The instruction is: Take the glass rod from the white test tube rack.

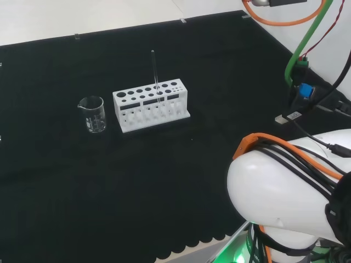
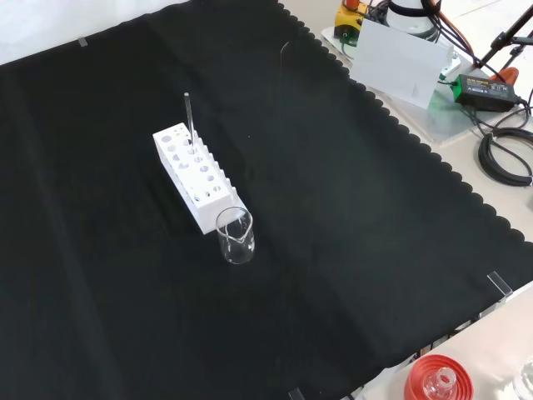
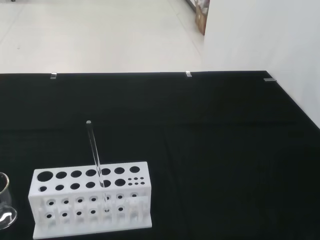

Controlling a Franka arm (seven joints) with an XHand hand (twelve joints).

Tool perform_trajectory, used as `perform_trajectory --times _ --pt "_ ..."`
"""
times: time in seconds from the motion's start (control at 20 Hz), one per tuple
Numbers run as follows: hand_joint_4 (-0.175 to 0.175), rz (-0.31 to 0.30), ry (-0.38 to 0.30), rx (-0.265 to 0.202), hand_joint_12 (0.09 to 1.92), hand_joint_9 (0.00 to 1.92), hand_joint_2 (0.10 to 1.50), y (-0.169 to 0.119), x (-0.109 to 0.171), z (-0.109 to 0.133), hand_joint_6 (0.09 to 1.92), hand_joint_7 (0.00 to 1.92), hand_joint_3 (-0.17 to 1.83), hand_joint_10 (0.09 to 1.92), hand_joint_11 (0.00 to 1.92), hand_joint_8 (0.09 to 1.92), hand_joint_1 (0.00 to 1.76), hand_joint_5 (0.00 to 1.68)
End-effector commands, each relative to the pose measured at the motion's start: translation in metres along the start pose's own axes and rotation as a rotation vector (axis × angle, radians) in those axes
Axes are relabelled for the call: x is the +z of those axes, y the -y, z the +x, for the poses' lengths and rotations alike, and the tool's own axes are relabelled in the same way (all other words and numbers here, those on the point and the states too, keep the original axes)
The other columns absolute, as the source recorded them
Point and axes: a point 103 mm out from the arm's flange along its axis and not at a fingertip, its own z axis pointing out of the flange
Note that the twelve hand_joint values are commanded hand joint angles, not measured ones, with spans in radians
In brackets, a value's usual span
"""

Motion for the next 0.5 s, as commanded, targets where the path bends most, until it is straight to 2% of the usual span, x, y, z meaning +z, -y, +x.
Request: perform_trajectory --times 0.05,0.5 --pt "-0.005 0.006 -0.002 -0.021 1.51 0.05 0.74 -0.009 -0.006 0.011 0.09 0.00 0.54 0.93 0.01 0.64 0.56 0.13" --pt "-0.009 0.024 -0.004 -0.086 1.51 0.21 0.73 -0.037 -0.006 0.036 0.09 0.01 0.55 0.93 0.17 0.76 0.58 0.18"
